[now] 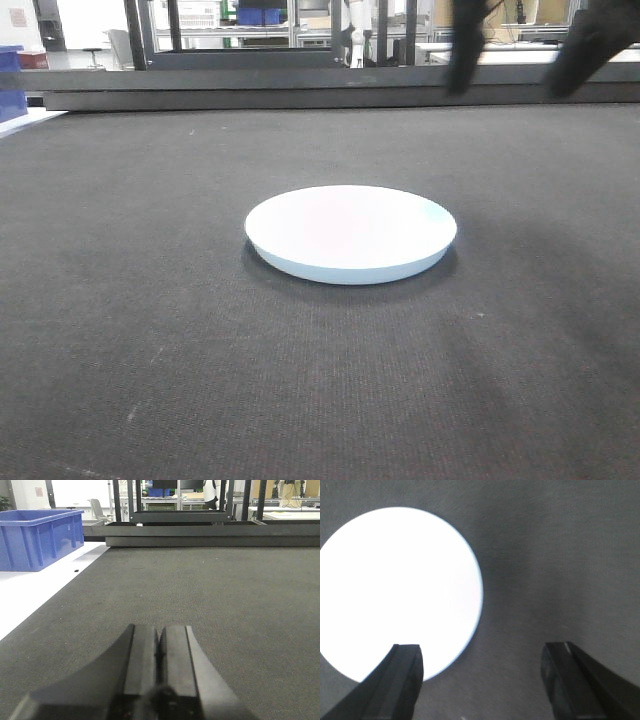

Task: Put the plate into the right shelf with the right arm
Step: 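Lower the right gripper over the white plate's rim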

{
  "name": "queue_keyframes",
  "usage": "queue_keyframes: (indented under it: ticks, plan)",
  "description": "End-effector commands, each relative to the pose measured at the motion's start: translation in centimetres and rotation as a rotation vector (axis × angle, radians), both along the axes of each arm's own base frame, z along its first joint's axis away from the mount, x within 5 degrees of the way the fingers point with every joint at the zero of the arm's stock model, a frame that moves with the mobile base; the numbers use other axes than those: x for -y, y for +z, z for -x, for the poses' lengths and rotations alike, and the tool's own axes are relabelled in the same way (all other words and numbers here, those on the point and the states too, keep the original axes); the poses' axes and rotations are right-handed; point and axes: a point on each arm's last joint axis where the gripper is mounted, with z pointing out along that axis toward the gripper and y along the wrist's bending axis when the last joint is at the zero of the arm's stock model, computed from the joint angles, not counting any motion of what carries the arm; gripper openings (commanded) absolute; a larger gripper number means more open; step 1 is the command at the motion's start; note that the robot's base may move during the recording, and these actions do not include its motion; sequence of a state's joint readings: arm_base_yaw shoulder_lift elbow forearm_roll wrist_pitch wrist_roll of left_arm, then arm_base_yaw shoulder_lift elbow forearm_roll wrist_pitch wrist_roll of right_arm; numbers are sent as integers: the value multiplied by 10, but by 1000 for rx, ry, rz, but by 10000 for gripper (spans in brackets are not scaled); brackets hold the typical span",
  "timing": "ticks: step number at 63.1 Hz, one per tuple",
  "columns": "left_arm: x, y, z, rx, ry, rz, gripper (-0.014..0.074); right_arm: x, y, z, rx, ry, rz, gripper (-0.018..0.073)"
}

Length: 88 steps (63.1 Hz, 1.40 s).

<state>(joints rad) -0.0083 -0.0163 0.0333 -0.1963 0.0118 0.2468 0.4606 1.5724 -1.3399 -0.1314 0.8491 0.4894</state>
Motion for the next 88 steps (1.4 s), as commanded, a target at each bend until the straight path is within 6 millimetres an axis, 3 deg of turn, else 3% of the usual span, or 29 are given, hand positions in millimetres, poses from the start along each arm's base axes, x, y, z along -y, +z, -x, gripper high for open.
queue_keyframes:
  ticks: [1, 21, 28, 43, 72, 79, 88]
  plan:
    - [-2, 7, 1, 92, 17, 7, -47, -10, 11, -13, 72, 13, -10, 579]
    - [-2, 7, 1, 92, 17, 7, -47, -19, -37, -47, 23, 28, 91, 578]
    - [-2, 7, 1, 92, 17, 7, -47, -20, -47, -55, 30, 28, 85, 539]
    - [-2, 7, 1, 92, 17, 7, -47, -21, -60, -65, 47, 31, 73, 393]
    - [-2, 7, 1, 92, 17, 7, -47, -26, -82, -74, 27, 40, 80, 384]
    - [-2, 7, 1, 92, 17, 7, -47, -26, -84, -75, 22, 42, 83, 295]
    - [-2, 7, 1, 92, 17, 7, -47, -26, -83, -74, 18, 42, 86, 110]
